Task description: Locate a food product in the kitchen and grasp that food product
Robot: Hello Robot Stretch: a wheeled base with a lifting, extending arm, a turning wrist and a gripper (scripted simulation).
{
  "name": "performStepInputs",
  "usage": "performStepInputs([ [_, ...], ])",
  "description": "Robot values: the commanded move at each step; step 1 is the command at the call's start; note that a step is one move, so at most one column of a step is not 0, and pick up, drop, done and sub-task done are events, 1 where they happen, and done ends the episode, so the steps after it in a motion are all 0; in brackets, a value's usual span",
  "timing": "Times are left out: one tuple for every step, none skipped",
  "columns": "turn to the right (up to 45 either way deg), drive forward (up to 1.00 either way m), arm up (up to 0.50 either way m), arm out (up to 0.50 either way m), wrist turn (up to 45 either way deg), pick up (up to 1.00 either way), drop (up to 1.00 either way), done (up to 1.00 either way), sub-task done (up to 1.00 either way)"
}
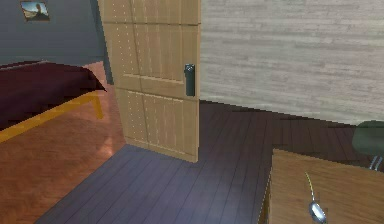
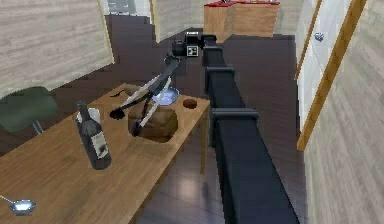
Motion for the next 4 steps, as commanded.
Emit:
performStepInputs([
  [0.0,0.0,0.0,0.0,45.0,0.0,0.0,0.0,0.0],
  [0.0,0.0,0.0,0.0,45.0,0.0,0.0,0.0,0.0],
  [0.0,0.0,0.0,0.0,15.0,0.0,0.0,0.0,0.0],
  [0.0,0.0,-0.28,0.0,0.0,0.0,0.0,0.0,0.0],
])
